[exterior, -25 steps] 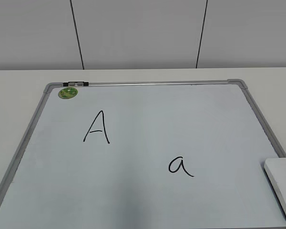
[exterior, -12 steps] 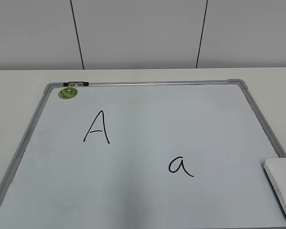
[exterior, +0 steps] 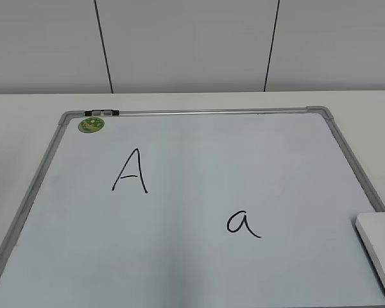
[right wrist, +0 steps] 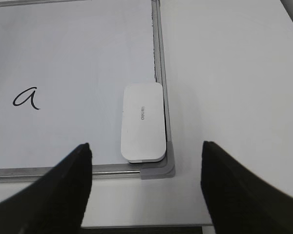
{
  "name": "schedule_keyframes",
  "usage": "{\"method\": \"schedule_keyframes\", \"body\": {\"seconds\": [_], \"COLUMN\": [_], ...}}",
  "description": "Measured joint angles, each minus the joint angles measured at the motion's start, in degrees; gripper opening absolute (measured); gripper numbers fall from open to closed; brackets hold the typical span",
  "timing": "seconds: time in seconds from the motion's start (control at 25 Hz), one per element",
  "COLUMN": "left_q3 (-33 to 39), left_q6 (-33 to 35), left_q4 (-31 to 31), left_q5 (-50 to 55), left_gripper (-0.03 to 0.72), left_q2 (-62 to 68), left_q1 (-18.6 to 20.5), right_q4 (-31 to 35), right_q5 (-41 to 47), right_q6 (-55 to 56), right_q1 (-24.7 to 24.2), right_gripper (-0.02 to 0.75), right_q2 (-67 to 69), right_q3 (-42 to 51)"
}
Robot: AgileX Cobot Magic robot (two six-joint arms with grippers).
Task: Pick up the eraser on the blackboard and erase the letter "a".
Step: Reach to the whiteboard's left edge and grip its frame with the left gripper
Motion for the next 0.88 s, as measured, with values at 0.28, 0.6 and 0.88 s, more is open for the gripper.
{"method": "schedule_keyframes", "body": {"seconds": [0.28, 0.6, 0.88], "left_q3": [-11.3, -22.2, -27.3], "left_q6": [0.0, 0.0, 0.0], "left_q4": [0.0, -1.6, -2.0], "left_q5": [-0.3, -0.8, -1.5], "left_gripper": [0.243, 0.243, 0.243], "left_q2": [21.0, 38.4, 48.9], "left_q1": [0.0, 0.0, -0.1], "right_q4": [0.0, 0.0, 0.0], "right_q5": [0.0, 0.0, 0.0], "right_q6": [0.0, 0.0, 0.0], "right_q1": [0.0, 0.0, 0.0], "right_gripper": [0.519, 0.519, 0.519], "right_q2": [0.0, 0.0, 0.0], "right_q3": [0.0, 0.0, 0.0]}}
